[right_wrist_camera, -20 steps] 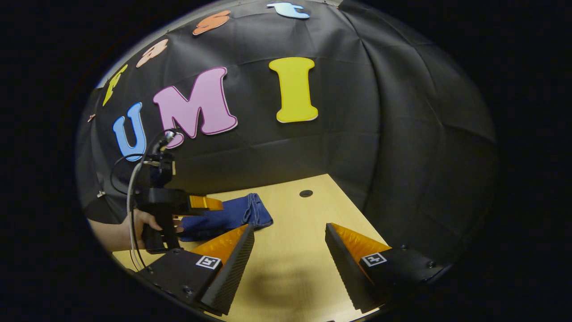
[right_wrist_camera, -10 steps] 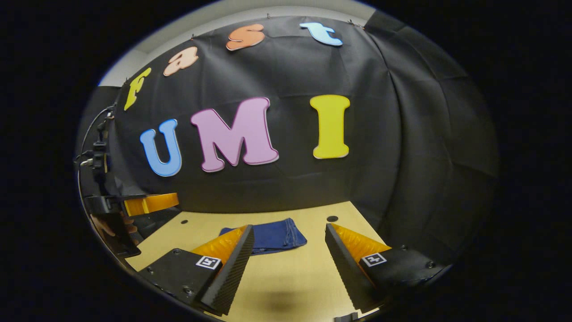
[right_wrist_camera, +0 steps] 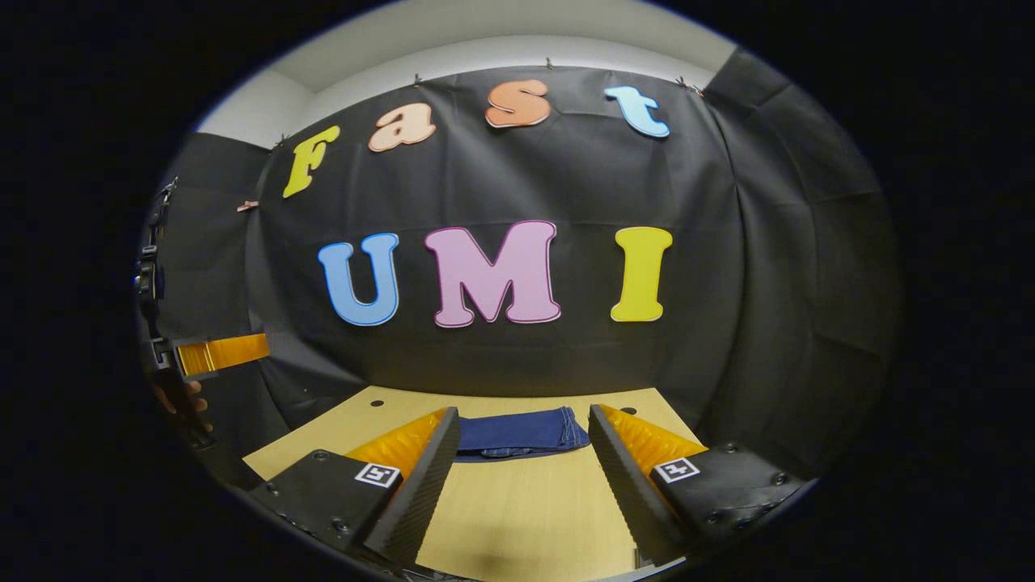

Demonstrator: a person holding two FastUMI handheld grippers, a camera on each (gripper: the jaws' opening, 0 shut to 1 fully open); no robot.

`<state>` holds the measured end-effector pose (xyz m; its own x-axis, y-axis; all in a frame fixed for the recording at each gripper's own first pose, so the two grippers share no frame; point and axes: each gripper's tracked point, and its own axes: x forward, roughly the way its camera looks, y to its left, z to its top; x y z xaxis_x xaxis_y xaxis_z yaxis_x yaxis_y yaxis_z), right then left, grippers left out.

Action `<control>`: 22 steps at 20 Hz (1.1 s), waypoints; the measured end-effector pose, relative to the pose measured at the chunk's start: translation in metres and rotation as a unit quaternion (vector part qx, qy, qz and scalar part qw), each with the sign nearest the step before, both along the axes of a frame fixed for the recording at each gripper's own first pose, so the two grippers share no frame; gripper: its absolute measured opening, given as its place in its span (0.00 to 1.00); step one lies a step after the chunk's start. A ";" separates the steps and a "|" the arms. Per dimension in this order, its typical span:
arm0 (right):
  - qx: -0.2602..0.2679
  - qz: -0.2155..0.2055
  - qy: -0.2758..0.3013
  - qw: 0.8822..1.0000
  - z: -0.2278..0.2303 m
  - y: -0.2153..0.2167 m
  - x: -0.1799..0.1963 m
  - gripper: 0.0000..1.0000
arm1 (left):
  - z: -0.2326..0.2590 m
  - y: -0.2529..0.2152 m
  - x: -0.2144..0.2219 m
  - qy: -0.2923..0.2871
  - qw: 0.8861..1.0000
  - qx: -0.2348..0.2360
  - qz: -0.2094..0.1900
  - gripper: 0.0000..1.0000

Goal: Grasp the waist and the cuffs of the jeans and fold them to make the two legs overlap; first hold the waist and fold one-third of the jeans toward the cuffs, then hold the cuffs and fold the remaining one-third in the same direction to finish folding.

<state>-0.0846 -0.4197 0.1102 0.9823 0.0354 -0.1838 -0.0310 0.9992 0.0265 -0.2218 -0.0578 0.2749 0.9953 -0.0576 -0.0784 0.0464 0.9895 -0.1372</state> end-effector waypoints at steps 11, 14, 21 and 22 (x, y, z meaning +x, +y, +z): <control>0.020 0.040 0.000 0.999 0.014 0.084 -0.022 0.98 | -0.034 0.014 -0.048 0.014 1.000 0.000 0.011 0.81; 0.023 0.036 -0.009 0.999 0.013 0.088 -0.015 0.98 | -0.029 0.016 -0.042 0.001 1.000 -0.001 0.005 0.81; 0.039 0.007 0.004 0.999 0.006 0.079 -0.025 0.98 | -0.038 0.017 -0.042 0.013 1.000 -0.002 -0.004 0.81; 0.045 0.005 0.002 0.999 0.009 0.080 -0.022 0.98 | -0.041 0.018 -0.042 0.016 1.000 -0.004 -0.004 0.81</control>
